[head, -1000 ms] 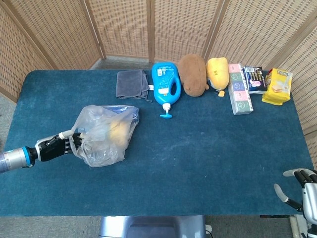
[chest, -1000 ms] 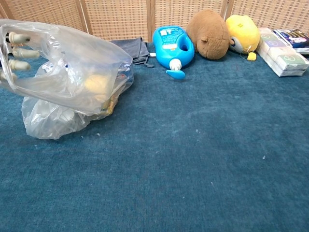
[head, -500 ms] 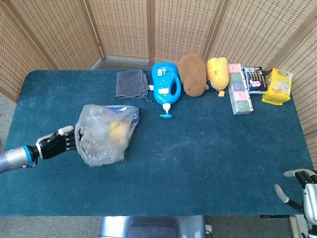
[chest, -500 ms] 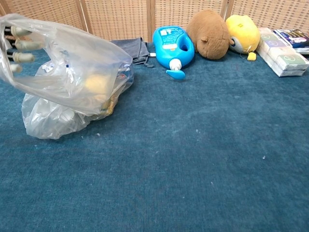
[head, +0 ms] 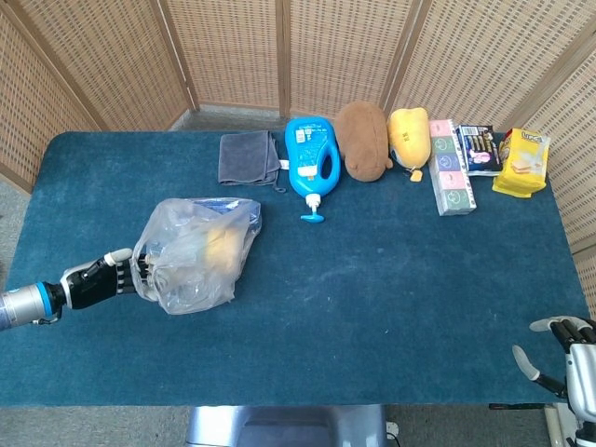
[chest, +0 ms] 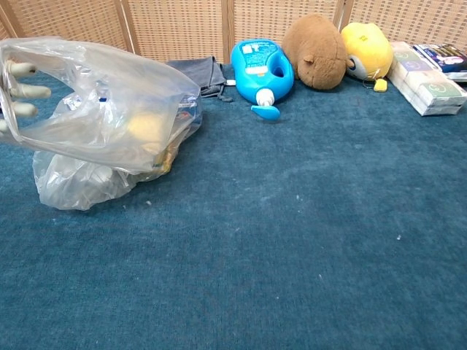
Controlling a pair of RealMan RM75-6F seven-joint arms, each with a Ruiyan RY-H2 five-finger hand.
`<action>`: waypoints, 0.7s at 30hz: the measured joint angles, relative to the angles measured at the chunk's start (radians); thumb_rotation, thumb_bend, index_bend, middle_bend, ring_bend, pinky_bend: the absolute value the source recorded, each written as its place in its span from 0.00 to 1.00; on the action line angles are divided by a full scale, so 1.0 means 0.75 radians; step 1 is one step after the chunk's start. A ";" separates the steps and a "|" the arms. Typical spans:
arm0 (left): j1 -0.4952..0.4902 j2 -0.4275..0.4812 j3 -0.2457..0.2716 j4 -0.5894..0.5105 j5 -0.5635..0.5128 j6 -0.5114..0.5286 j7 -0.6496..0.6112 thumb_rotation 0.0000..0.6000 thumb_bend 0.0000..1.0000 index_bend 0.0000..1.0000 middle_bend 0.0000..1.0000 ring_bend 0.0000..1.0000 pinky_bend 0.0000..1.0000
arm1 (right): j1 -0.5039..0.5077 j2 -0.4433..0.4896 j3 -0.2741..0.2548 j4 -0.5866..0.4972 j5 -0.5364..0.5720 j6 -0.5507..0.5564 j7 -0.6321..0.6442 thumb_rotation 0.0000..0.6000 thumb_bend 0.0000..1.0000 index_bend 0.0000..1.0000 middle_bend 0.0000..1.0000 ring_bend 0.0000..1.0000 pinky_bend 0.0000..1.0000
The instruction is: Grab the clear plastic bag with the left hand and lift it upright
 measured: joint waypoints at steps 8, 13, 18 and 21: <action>0.022 -0.008 0.010 0.020 -0.013 0.017 -0.004 0.21 0.31 0.27 0.27 0.25 0.30 | -0.003 0.004 -0.001 -0.003 -0.001 0.004 0.000 0.11 0.32 0.42 0.42 0.32 0.22; 0.023 -0.023 0.013 0.018 -0.011 0.016 -0.016 0.20 0.31 0.27 0.27 0.25 0.30 | -0.001 0.000 -0.001 -0.001 -0.001 0.001 0.000 0.11 0.32 0.42 0.42 0.32 0.22; 0.013 -0.032 0.007 0.010 0.004 0.043 -0.009 0.20 0.31 0.27 0.27 0.25 0.30 | -0.004 0.002 -0.001 0.002 0.002 0.005 0.004 0.11 0.32 0.42 0.42 0.32 0.22; -0.004 -0.034 0.000 -0.011 0.005 0.045 -0.010 0.20 0.31 0.27 0.27 0.25 0.30 | -0.005 0.002 -0.002 0.006 0.003 0.005 0.009 0.10 0.32 0.42 0.42 0.32 0.22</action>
